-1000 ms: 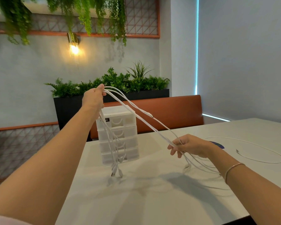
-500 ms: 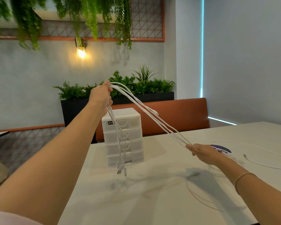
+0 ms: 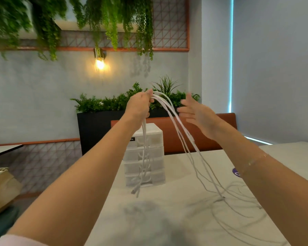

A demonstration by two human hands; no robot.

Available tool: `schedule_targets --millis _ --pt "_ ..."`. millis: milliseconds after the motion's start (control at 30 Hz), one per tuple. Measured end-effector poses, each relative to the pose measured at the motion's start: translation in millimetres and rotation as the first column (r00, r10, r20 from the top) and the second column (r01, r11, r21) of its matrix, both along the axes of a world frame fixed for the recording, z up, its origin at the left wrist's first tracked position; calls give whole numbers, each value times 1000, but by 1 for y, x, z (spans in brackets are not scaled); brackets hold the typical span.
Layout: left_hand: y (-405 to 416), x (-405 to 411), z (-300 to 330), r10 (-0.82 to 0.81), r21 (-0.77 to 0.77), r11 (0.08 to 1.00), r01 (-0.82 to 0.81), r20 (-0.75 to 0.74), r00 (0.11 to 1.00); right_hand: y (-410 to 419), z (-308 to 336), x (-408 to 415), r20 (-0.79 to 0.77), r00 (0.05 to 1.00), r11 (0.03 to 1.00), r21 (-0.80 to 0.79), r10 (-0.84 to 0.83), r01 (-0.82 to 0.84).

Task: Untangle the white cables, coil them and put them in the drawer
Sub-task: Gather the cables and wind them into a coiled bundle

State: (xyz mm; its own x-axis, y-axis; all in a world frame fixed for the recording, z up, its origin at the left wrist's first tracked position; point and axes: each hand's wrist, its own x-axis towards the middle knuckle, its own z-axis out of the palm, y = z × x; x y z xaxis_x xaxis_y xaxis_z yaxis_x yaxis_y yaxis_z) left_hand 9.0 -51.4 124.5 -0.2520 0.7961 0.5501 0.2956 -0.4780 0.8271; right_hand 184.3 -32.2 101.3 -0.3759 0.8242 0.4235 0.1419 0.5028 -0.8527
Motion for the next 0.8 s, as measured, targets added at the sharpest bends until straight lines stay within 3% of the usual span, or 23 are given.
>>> schedule_targets --millis 133,233,333,400,467,600,800 --pt "-6 7 2 96 130 989 -70 -207 974 -12 31 -30 -21 997 981 -176 73 -76" --pt "-16 -3 -3 107 180 982 -46 -344 933 -9 36 -24 40 998 978 -203 55 -46" --pt "-26 -8 -19 27 90 996 21 -499 866 -10 42 -18 285 928 970 38 -241 241" --pt "-31 -8 -32 -102 -13 994 110 -498 861 -7 50 -18 405 760 856 336 -509 393" --pt "-34 -10 -39 -194 -78 981 178 -424 885 -4 57 -19 413 617 723 551 -670 416" --pt "-39 -16 -50 -209 -161 975 152 -441 873 3 63 -10 255 632 642 569 -732 514" --pt "-46 -40 -77 -67 -146 989 -31 -620 782 5 77 18 117 527 470 639 -842 609"
